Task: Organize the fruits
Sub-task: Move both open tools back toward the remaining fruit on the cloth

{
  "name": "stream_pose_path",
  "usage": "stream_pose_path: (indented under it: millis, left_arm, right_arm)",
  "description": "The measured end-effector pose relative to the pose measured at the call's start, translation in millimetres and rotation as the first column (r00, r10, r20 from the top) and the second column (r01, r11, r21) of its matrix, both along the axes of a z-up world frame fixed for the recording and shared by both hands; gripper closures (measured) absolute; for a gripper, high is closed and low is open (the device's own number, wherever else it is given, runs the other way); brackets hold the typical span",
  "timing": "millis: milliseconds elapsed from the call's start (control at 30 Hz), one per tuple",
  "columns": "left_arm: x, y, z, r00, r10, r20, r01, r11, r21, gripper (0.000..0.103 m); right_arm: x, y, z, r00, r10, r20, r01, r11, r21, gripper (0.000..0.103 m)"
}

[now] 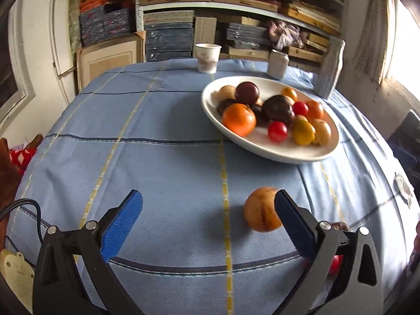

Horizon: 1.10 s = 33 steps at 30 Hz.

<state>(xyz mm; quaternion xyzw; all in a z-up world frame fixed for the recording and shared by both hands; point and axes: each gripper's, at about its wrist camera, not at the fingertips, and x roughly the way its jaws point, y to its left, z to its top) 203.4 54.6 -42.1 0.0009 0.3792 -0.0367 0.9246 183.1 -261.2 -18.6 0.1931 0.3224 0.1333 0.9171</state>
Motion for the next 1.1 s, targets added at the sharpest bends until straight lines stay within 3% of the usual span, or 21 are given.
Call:
stream_pose_path:
  millis: [200, 500, 1100]
  left_arm:
    - [-1, -22, -9, 0.998, -0.060, -0.013, 0.061, 0.995, 0.074, 0.004]
    - [-14, -39, -3, 0.987, -0.154, 0.043, 0.150, 0.985, 0.082, 0.004]
    - [-3, -58, -18, 0.980, -0.197, -0.018, 0.198, 0.969, 0.150, 0.004]
  right_arm:
    - [-1, 0, 0, 1.000, 0.002, 0.001, -0.002, 1.000, 0.001, 0.016]
    - [0, 2, 2, 1.000, 0.010, 0.004, -0.010, 1.000, -0.009, 0.016]
    - [1, 10, 0, 0.999, 0.041, -0.007, -0.041, 0.999, -0.034, 0.016]
